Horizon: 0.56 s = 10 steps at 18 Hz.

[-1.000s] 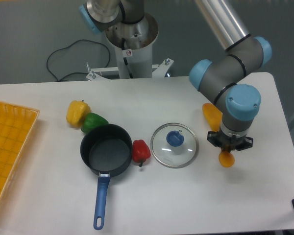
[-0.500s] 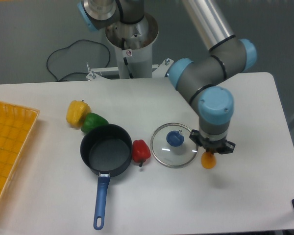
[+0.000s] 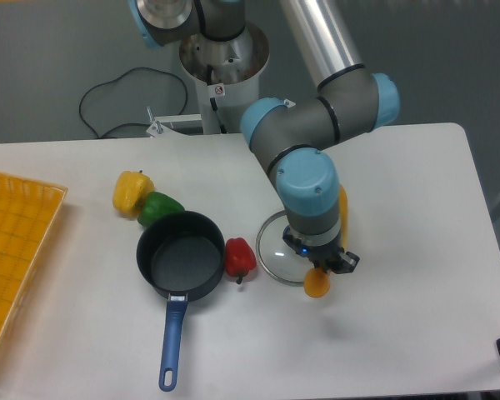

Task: Pick up the long bread
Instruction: 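Carry the held bread up and toward the glass lid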

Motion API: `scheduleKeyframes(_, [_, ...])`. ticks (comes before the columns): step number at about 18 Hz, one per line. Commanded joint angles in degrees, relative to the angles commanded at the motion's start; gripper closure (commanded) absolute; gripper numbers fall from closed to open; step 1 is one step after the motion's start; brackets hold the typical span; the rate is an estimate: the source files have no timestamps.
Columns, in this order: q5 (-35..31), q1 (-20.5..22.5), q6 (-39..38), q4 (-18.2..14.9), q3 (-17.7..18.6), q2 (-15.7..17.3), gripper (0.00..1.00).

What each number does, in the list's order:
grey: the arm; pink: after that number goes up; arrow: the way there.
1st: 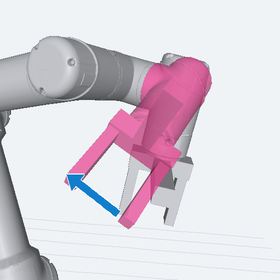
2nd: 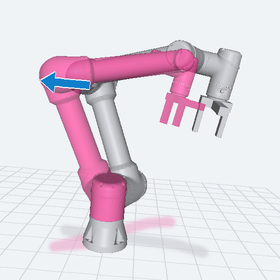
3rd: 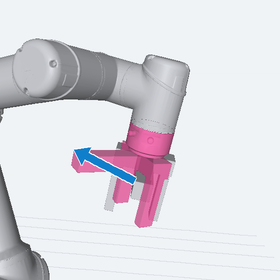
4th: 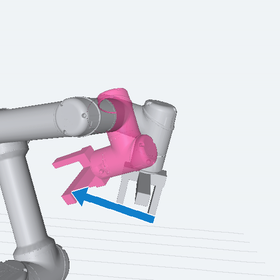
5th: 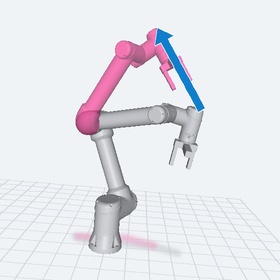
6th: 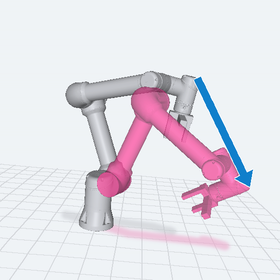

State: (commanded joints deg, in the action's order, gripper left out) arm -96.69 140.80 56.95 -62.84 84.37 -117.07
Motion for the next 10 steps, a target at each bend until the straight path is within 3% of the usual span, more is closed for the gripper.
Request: scheduleKeyframes(10, [2.73, -0.09, -0.09, -0.09, 0.26, 0.35, 0.92])
